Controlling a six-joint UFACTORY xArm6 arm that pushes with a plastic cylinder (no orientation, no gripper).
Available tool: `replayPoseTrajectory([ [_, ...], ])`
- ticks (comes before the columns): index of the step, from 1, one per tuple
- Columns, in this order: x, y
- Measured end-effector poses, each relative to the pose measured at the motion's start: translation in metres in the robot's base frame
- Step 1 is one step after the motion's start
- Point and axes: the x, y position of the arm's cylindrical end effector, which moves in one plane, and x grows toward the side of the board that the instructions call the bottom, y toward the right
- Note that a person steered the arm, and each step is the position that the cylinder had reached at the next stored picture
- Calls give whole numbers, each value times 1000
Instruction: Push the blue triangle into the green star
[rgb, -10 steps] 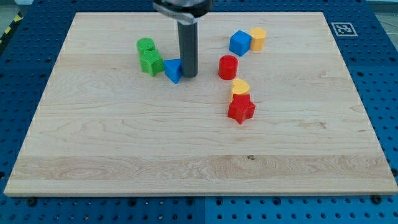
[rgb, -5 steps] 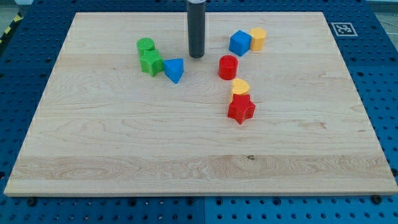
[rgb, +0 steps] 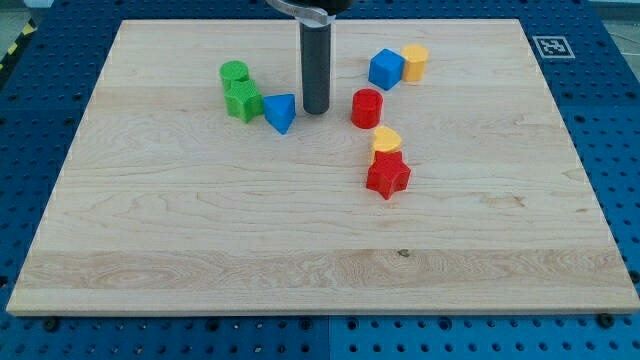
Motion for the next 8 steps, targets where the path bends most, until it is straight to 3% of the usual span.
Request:
replayPoseTrajectory([
  [2, 11, 0],
  [4, -19, 0],
  [7, 16, -7],
  [8, -9, -3],
])
